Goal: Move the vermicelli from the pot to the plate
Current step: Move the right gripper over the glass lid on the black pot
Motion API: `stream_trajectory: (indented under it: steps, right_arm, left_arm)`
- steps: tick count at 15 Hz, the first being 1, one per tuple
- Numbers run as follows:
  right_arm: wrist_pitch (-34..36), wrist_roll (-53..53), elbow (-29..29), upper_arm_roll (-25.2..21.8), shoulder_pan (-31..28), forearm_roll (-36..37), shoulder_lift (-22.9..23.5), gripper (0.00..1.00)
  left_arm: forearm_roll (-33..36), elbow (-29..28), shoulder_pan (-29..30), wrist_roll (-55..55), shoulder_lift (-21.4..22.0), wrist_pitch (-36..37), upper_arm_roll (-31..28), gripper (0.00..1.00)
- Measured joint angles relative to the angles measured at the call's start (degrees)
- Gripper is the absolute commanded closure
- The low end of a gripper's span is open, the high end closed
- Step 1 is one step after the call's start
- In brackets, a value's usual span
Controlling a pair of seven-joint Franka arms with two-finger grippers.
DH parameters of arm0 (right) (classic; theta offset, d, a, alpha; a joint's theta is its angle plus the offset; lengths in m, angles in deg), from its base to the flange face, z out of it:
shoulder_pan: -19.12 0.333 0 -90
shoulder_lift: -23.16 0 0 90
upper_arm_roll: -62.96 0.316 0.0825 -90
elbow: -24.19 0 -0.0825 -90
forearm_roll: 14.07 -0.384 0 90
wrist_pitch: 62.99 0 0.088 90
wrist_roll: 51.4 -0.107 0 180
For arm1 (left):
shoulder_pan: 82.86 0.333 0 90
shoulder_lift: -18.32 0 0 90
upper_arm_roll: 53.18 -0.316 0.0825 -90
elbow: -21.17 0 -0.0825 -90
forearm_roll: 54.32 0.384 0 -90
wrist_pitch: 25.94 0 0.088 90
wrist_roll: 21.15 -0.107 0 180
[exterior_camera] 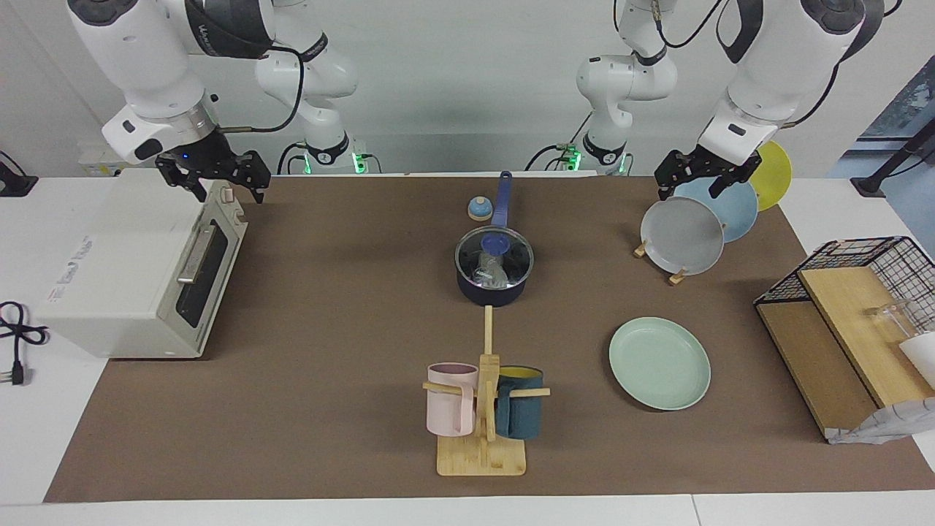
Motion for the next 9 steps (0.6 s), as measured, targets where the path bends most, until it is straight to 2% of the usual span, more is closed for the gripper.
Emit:
stream_trajectory:
  steps: [5,7,9]
  right_arm:
    - [-1.66,-4.97,0.01,0.43,7.85,-2.31,0.97,0.0]
    - [-4.24,-10.64,-0.26,0.59,12.01,-4.39,2.42,0.0]
    - [-6.09,-18.81,-2.5,0.75,18.29,-4.88,5.89,0.0]
  left_arm:
    - [0.0,0.0,0.0,0.0,0.0,0.0,0.0,0.0]
    - [0.0,0.0,0.0,0.0,0.0,0.0,0.0,0.0]
    - [0.0,0.0,0.0,0.0,0.0,0.0,0.0,0.0]
